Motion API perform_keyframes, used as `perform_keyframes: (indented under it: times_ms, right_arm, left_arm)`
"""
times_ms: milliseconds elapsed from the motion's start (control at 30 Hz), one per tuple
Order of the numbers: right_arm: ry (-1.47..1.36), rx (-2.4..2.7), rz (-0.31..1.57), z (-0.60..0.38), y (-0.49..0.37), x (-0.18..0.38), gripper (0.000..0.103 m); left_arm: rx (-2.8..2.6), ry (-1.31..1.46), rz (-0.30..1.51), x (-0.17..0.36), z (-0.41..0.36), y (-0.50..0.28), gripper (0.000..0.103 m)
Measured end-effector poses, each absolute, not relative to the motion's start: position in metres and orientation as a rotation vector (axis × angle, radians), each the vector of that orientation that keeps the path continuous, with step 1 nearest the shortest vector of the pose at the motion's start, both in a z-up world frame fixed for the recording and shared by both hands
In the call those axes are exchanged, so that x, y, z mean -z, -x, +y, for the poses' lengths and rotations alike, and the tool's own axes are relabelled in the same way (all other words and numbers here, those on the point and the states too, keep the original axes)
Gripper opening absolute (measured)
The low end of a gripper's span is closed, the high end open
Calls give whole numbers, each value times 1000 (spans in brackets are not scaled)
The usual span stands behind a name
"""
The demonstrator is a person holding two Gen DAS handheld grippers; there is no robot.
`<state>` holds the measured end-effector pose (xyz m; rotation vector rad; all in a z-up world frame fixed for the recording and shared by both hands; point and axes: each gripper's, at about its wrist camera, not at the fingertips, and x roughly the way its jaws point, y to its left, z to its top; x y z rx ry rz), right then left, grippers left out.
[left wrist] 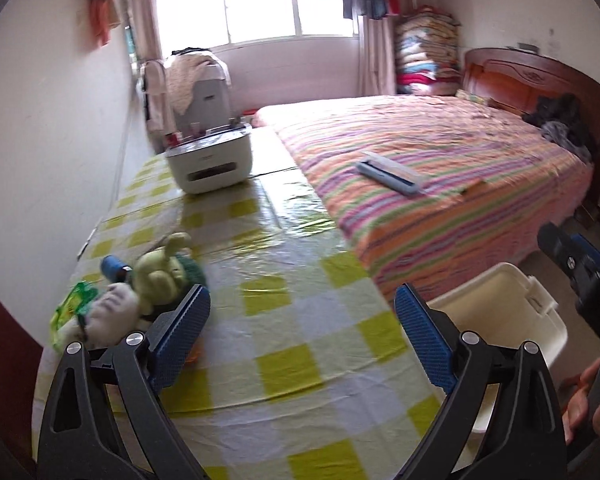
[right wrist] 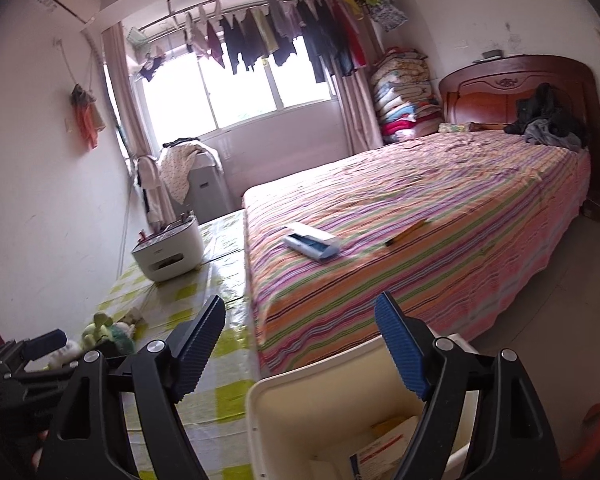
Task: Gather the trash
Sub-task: 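Grasp the white plush toy with the left tool while the right tool grasps the green plush toy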
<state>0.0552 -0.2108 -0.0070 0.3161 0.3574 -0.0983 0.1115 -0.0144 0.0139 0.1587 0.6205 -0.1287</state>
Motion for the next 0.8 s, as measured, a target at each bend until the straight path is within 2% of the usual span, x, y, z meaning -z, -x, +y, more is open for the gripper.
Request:
perform_keyframes:
  times_ms: [300, 567, 800]
  right_arm:
    - [-276, -17, 403, -155, -79, 12, 75]
    - [-244, -60, 443, -122, -96, 21, 75]
    - [-226, -88, 468, -101, -104, 25, 75]
  left_arm:
    - [-119, -227, 610, -10, 60, -133, 92]
    - [-228, -501, 687, 33, 87, -167, 92]
    - [-224, -491, 775, 56, 109, -195, 90]
